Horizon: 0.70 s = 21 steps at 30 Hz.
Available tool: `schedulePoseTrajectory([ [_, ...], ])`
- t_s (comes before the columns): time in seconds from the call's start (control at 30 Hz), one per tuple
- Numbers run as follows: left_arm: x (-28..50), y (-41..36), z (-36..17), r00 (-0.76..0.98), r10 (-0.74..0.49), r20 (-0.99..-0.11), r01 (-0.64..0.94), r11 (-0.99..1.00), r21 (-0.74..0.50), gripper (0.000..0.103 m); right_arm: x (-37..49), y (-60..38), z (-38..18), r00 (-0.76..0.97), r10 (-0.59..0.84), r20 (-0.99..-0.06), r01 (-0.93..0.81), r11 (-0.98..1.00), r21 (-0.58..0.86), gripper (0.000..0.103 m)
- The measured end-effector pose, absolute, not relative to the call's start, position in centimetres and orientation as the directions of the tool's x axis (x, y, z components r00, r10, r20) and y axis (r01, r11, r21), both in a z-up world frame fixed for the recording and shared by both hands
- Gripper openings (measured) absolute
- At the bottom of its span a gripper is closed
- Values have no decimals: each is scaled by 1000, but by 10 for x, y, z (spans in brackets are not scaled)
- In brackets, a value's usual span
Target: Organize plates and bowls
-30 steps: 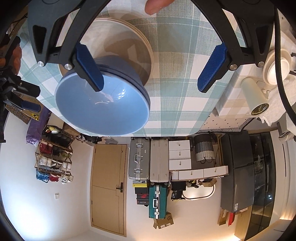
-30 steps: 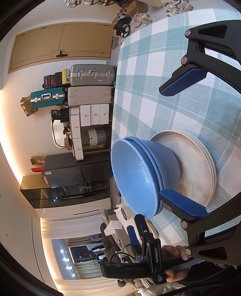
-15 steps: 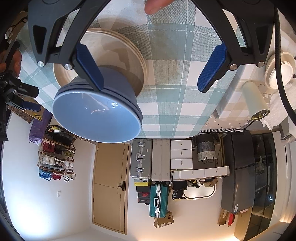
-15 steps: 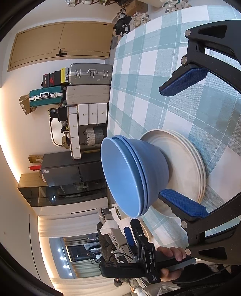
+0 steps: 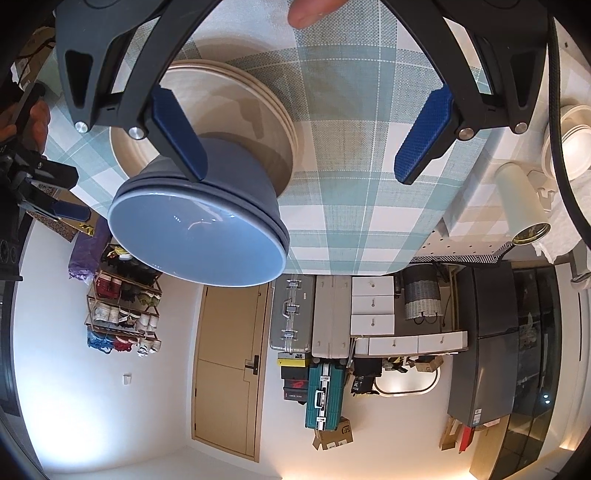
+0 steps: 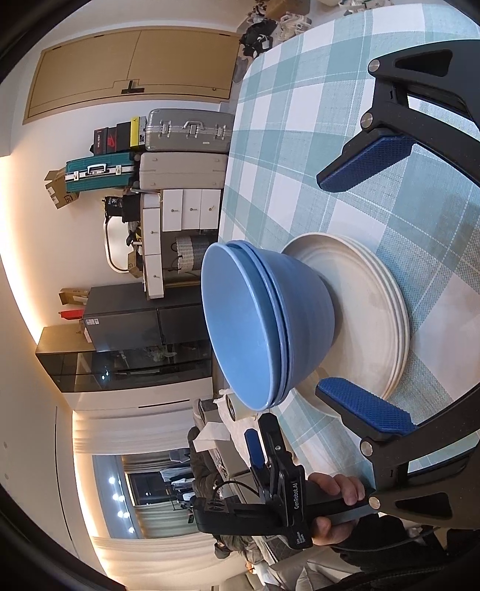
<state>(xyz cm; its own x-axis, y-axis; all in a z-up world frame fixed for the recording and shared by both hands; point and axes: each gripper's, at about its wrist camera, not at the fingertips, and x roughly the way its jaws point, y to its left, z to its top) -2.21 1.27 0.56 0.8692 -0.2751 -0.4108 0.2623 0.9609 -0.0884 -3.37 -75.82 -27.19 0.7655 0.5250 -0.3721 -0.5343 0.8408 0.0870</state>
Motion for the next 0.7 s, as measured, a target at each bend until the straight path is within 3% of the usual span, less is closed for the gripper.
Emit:
schedulePoseTrajectory([
  [0.7, -21, 10, 2, 877, -272, -395, 265, 961, -74, 101, -39, -757, -276, 780, 523, -344, -539, 840, 58, 102],
])
